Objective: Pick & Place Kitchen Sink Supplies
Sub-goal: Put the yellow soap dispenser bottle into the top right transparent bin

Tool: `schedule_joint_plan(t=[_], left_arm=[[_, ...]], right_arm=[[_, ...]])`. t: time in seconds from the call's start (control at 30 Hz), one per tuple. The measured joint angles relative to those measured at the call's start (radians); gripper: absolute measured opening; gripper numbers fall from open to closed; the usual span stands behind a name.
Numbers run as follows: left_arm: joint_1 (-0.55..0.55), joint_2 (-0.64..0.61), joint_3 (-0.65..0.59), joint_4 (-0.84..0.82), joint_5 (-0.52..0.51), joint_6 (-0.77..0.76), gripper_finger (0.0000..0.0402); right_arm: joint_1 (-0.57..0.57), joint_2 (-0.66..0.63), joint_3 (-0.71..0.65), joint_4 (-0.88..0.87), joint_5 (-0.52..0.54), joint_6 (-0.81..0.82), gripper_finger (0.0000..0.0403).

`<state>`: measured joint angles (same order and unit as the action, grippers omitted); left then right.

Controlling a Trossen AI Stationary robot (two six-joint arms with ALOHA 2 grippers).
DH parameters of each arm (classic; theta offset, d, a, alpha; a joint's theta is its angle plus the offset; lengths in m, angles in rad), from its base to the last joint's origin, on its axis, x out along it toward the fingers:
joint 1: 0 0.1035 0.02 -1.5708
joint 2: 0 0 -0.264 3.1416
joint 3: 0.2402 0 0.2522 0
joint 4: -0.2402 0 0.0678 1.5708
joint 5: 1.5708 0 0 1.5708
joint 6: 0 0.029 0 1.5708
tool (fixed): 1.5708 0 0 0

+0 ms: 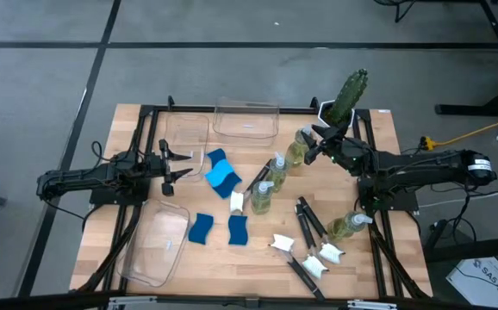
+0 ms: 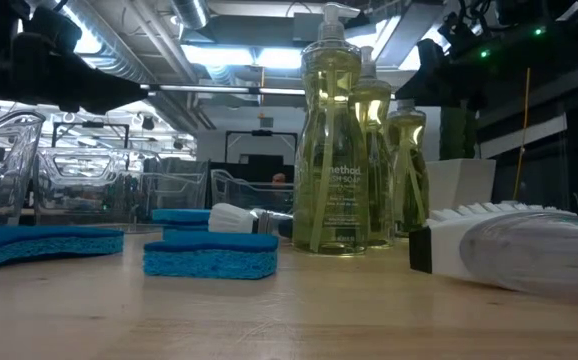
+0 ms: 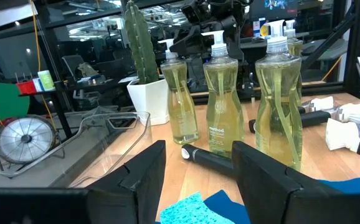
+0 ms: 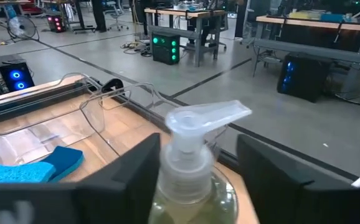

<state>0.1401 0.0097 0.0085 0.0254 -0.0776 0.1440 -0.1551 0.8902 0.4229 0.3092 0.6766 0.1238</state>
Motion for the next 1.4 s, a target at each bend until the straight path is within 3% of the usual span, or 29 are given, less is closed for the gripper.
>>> schedule_joint_plan(t=[0.17, 0.57, 1.0, 1.2, 1.4], left_arm=[[0.0, 0.0, 0.0, 0.0, 0.0, 0.0, 0.018], [0.0, 0.0, 0.0, 0.0, 0.0, 0.0, 0.0179], [0.0, 0.0, 0.0, 0.0, 0.0, 0.0, 0.0178], [0.0, 0.0, 0.0, 0.0, 0.0, 0.0, 0.018], [0.0, 0.0, 0.0, 0.0, 0.0, 0.0, 0.0178]], right_arm=[[0.0, 0.0, 0.0, 0.001, 0.0, -0.009, 0.011], [0.0, 0.0, 0.012, 0.078, -0.015, -0.054, 0.0108], [0.0, 0.036, 0.346, -0.121, -0.065, -0.185, 0.0108], [0.0, 0.156, 0.504, -0.109, -0.08, -0.278, 0.0108], [-0.053, 0.326, 0.636, -0.073, -0.231, -0.314, 0.0108]])
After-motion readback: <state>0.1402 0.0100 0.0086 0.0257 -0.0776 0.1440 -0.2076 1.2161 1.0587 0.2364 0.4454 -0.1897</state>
